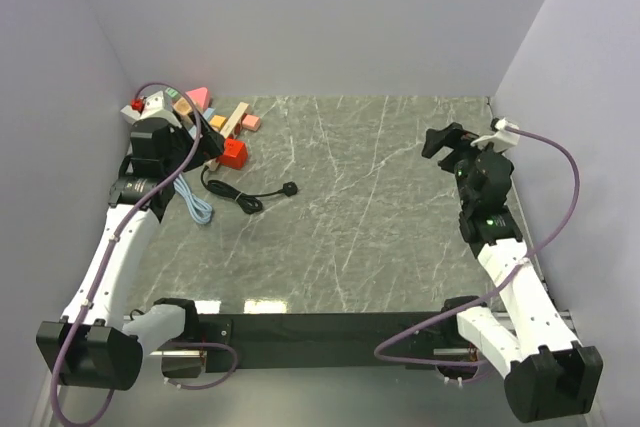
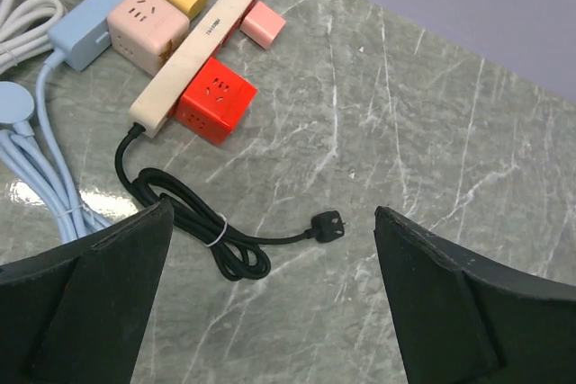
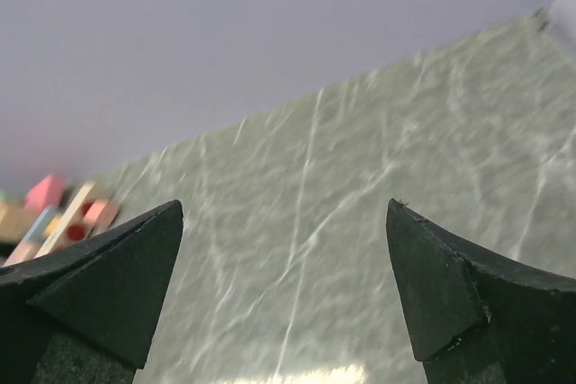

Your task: Pull the plug off the socket

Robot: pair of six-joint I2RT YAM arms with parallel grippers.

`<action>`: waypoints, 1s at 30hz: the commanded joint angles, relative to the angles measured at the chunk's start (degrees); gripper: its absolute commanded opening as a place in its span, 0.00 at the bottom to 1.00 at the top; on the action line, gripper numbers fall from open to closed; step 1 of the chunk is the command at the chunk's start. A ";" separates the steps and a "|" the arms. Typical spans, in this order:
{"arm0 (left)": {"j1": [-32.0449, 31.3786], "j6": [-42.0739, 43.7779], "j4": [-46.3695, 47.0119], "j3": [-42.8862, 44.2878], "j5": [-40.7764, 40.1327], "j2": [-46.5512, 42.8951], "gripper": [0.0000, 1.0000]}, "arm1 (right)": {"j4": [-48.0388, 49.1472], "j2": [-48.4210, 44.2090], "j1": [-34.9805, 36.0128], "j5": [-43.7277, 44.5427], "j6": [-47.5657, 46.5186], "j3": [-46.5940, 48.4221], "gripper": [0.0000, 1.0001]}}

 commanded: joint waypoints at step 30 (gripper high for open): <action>2.46 18.99 -7.12 24.52 -12.81 51.53 0.82 | -30.77 -6.54 8.97 -14.44 7.75 2.68 1.00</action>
